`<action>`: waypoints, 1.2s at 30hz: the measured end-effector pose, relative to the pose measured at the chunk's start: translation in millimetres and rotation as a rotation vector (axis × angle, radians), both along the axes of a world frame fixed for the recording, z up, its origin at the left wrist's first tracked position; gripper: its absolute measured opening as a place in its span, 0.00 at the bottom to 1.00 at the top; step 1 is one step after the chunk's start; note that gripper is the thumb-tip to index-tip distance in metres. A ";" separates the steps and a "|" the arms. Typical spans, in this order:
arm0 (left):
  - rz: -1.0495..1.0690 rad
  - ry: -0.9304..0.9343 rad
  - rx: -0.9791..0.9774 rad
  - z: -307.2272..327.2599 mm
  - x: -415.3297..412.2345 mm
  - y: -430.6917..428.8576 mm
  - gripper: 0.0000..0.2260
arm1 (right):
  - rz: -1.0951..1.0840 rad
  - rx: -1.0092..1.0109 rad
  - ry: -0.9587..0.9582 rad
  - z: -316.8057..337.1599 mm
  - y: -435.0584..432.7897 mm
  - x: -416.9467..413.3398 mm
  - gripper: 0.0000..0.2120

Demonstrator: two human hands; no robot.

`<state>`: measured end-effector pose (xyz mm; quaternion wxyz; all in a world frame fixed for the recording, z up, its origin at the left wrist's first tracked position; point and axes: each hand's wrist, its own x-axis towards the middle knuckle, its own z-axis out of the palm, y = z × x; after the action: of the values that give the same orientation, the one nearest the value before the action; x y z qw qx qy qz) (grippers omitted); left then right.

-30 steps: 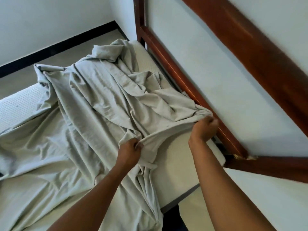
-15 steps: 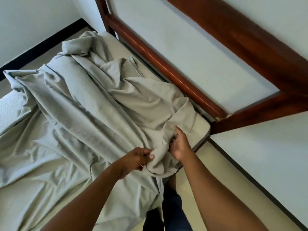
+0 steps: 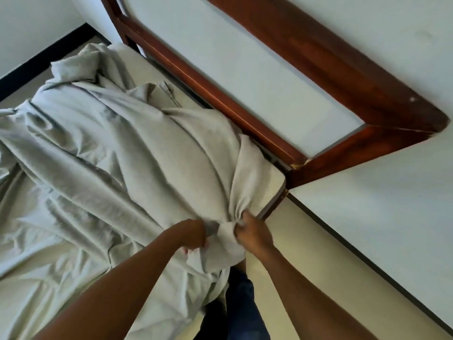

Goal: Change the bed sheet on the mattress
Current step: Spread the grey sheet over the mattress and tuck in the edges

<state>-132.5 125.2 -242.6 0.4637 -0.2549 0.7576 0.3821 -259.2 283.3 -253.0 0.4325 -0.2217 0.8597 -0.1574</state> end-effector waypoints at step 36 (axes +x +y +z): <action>1.271 0.282 0.168 -45.7 -29.5 -37.1 0.23 | -0.474 -0.262 -0.875 -46.9 -70.2 -66.5 0.18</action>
<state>-162.0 88.1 -288.3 0.0621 -0.5633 0.4807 0.6692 -325.8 213.1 -299.9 0.6727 0.0137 0.5980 -0.4356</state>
